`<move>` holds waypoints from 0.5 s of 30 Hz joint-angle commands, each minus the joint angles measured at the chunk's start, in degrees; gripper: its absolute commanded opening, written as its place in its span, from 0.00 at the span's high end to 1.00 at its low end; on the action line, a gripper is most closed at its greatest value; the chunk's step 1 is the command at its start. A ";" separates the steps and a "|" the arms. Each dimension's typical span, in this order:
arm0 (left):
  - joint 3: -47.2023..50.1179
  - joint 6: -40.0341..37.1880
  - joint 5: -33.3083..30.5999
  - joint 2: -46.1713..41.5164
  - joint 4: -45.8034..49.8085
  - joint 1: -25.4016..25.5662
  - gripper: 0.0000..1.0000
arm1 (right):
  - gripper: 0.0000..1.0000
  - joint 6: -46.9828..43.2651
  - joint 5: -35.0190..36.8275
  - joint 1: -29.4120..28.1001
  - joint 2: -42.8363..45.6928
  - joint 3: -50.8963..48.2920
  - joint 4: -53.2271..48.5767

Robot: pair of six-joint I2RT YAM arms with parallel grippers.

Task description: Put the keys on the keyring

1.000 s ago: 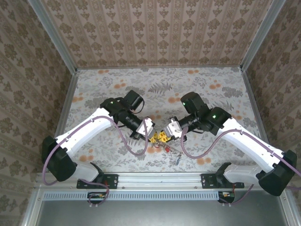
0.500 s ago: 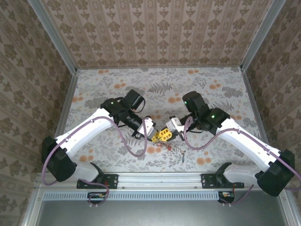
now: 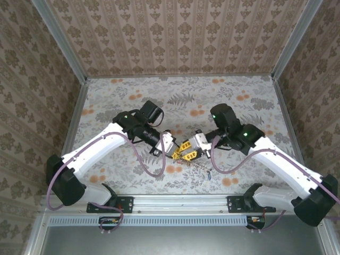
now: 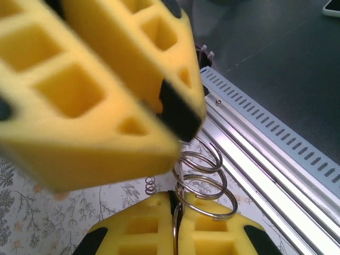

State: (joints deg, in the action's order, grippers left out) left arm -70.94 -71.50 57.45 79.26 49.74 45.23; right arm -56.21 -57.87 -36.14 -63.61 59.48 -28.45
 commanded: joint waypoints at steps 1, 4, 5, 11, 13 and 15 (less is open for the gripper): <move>2.12 5.74 5.51 -2.46 -5.26 -1.19 1.00 | 0.65 -2.40 9.21 0.20 5.67 -0.68 -0.29; 4.73 14.44 7.65 -3.31 -11.66 -2.98 1.00 | 0.64 -3.25 16.06 -1.10 10.58 -2.78 0.88; 5.13 16.38 7.93 -3.41 -12.65 -3.33 1.00 | 0.63 -3.38 18.65 -1.97 12.13 -3.77 1.64; 7.49 29.74 7.54 -4.03 -20.36 -4.27 1.00 | 0.65 -1.80 38.80 -9.63 21.49 -13.79 12.46; 7.63 33.10 7.51 -4.04 -22.11 -4.29 1.00 | 0.65 -1.25 43.07 -12.01 22.88 -16.54 16.30; 7.64 36.09 7.52 -3.99 -23.78 -4.36 1.00 | 0.62 -1.48 46.04 -13.88 23.28 -18.07 18.97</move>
State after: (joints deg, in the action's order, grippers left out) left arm -63.59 -43.35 60.99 76.97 31.73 41.15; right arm -57.98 -22.04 -48.23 -41.15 43.07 -16.60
